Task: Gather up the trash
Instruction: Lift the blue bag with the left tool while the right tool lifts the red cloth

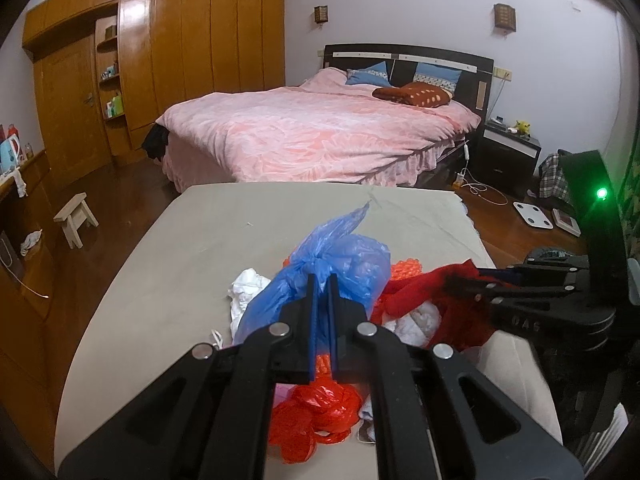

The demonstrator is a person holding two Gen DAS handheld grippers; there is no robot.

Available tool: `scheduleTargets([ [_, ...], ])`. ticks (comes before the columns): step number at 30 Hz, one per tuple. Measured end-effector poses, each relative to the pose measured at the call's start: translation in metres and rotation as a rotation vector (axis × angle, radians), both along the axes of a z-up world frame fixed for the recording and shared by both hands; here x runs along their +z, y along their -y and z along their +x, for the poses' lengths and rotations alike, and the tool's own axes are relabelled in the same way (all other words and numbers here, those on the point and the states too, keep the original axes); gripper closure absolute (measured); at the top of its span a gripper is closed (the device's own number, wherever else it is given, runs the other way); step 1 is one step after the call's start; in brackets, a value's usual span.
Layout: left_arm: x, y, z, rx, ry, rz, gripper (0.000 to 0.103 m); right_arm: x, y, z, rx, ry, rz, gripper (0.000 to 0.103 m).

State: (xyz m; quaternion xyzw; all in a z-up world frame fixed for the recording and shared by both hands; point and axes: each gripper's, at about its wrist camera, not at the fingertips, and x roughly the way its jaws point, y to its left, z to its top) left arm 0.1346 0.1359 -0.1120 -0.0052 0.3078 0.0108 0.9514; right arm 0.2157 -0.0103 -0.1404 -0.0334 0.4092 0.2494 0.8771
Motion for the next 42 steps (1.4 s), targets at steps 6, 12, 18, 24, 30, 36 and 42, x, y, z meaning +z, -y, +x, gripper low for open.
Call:
scheduleTargets([
  [6,0.005,0.001,0.000,0.001,0.012,-0.004,0.099,0.030,0.006,-0.014,0.008,0.062,0.070,0.090],
  [12,0.016,0.004,-0.005,-0.011,0.040,-0.007,0.099,0.061,0.015,-0.022,0.009,0.110,0.126,0.090],
  [18,0.033,0.009,-0.009,-0.021,0.066,-0.010,0.099,0.094,0.032,-0.030,-0.011,0.166,0.180,0.090],
  [24,0.049,0.024,-0.014,-0.055,0.094,-0.020,0.099,0.118,0.051,-0.042,-0.042,0.217,0.196,0.090],
  [30,0.055,0.049,-0.016,-0.103,0.102,-0.024,0.099,0.125,0.080,-0.053,-0.103,0.235,0.193,0.090],
  [36,0.054,0.087,-0.014,-0.180,0.098,-0.045,0.099,0.119,0.120,-0.067,-0.192,0.236,0.166,0.090],
  [42,0.048,0.138,-0.011,-0.285,0.085,-0.060,0.099,0.112,0.171,-0.082,-0.305,0.228,0.136,0.090],
])
